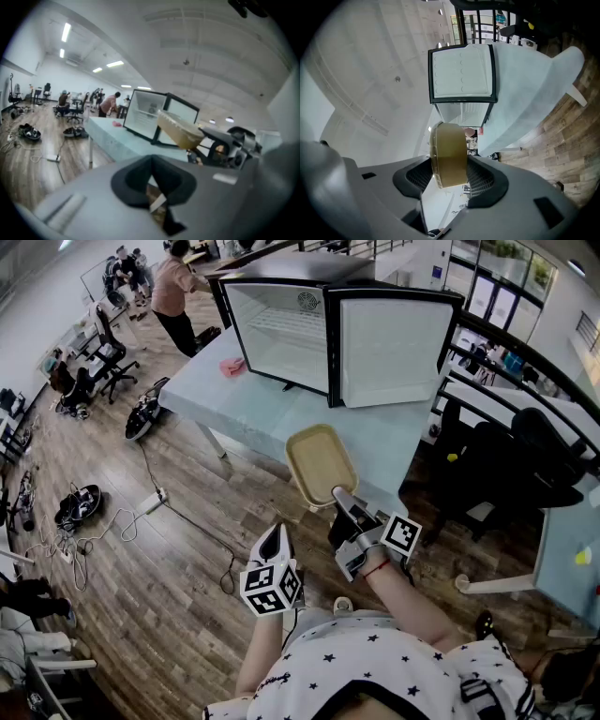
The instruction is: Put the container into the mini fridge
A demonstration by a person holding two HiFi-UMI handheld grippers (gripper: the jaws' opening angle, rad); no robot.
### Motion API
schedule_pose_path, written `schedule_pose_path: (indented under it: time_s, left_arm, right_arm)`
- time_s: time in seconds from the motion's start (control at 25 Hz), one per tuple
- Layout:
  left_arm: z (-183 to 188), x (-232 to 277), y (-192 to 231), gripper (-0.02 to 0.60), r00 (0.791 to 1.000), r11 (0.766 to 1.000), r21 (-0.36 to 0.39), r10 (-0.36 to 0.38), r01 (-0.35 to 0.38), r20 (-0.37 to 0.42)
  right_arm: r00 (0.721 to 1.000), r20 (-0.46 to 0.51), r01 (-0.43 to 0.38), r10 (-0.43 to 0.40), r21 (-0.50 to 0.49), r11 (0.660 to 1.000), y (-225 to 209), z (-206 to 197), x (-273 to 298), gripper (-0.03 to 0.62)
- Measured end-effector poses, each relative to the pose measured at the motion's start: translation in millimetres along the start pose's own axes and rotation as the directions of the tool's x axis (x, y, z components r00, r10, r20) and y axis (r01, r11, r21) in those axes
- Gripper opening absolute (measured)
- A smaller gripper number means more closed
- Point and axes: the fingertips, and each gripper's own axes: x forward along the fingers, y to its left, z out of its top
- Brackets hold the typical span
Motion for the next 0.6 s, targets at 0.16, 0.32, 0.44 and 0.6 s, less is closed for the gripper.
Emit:
schedule_pose_path:
  time_s: [0.16, 0.32, 0.44, 0.6]
  left_arm:
    - [-6.2, -12.5, -4.8, 0.008, 1.0, 1.0, 0.002, 0.0, 0.0, 0.006]
    - [-9.3, -20.4, -9.9, 0.008, 1.0, 1.0, 0.005, -0.004, 0.004, 0.015]
    - [-10.5, -24.3, -12.7, 0.008, 1.0, 1.0, 0.005, -0.01, 0.009, 0.017]
    - [-11.7, -24.6, -17.3, 0.008, 1.0, 1.0, 0.003, -0.012, 0.012, 0.019]
  right_arm:
    - [1.0, -0.009, -0.002, 0.002, -0.012, 1.0, 2.9, -7.8, -13.5, 0.227]
    - [1.0, -0.011, -0.01, 0.009, -0.023, 1.0, 7.3, -11.2, -24.3, 0.227]
    - [1.0, -0.015, -0.013, 0.013, -0.019, 1.0, 10.2, -15.3, -28.5, 0.227]
    - [0.999, -0.043, -0.026, 0.024, -0.052, 0.998, 14.4, -16.1, -31.1, 0.227]
